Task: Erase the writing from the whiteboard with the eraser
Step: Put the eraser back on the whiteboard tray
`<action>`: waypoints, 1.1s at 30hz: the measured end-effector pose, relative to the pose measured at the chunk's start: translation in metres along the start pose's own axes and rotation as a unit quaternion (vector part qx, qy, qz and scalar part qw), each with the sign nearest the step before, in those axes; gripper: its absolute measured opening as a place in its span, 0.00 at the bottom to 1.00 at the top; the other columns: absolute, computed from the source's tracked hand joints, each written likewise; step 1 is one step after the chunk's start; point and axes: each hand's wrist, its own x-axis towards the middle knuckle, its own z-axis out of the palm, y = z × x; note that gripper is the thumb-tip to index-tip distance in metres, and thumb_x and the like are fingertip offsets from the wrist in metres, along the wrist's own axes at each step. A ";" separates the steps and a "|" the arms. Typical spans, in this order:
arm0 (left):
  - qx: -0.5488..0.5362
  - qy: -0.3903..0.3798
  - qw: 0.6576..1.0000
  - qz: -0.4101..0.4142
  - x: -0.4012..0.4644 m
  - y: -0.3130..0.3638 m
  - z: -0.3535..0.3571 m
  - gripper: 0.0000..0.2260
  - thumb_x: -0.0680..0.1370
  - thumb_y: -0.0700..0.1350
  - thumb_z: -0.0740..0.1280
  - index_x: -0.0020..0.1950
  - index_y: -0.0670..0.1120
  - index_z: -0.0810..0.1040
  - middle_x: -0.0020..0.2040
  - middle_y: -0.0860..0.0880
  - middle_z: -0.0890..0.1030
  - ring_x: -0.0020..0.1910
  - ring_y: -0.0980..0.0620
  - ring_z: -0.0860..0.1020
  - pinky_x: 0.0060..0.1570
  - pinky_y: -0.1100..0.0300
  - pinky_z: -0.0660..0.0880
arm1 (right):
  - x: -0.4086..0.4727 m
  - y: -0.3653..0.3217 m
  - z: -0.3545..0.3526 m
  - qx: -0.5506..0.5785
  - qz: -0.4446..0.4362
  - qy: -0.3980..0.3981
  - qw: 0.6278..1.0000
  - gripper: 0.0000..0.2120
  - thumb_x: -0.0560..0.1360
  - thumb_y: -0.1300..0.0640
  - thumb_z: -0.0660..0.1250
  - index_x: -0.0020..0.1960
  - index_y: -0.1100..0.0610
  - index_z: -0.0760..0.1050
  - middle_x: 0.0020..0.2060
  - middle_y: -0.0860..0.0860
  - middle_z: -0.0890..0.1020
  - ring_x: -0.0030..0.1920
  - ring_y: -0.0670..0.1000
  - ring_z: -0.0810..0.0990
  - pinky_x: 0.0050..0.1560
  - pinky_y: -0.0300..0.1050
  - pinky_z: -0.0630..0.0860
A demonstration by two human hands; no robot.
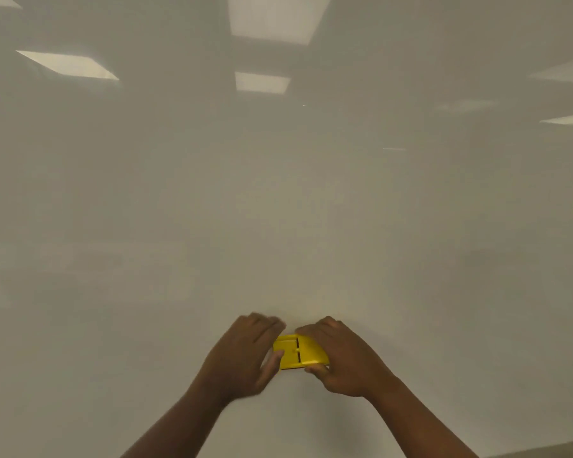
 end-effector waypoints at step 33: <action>-0.161 -0.385 0.838 -0.352 -0.153 0.086 0.133 0.28 0.77 0.53 0.69 0.74 0.50 0.66 0.68 0.45 0.65 0.57 0.40 0.78 0.54 0.48 0.78 | -0.167 0.027 0.164 0.186 0.238 -0.158 0.940 0.28 0.71 0.47 0.72 0.66 0.54 0.70 0.59 0.50 0.76 0.54 0.49 0.76 0.52 0.37 0.70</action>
